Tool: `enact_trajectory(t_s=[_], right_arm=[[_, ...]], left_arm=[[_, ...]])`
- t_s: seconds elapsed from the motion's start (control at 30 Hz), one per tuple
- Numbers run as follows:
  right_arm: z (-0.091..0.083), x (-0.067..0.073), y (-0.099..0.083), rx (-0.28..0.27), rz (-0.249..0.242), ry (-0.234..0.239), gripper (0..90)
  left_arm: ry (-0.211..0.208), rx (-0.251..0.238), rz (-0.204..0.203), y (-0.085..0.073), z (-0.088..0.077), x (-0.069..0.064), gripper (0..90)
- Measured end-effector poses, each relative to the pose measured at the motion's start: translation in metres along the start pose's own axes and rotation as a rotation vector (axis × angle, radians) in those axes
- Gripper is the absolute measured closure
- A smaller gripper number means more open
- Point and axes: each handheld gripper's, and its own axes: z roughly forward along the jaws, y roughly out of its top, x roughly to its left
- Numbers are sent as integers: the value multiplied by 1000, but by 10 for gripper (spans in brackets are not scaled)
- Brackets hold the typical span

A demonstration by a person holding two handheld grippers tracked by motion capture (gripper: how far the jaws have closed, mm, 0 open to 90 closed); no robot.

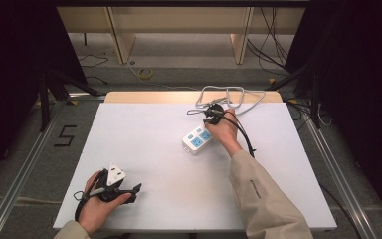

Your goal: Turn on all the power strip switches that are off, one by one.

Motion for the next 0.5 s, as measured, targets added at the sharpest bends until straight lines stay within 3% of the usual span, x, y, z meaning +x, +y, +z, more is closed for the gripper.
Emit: enact_trajectory(t_s=[0.27, 0.5], right_arm=[[-7, -2, 2, -8, 9, 11, 900], [-12, 5, 4, -16, 0, 30, 900]], left_arm=[[0, 2, 3, 0, 0, 0, 187], [2, 0, 2, 1, 0, -1, 187]])
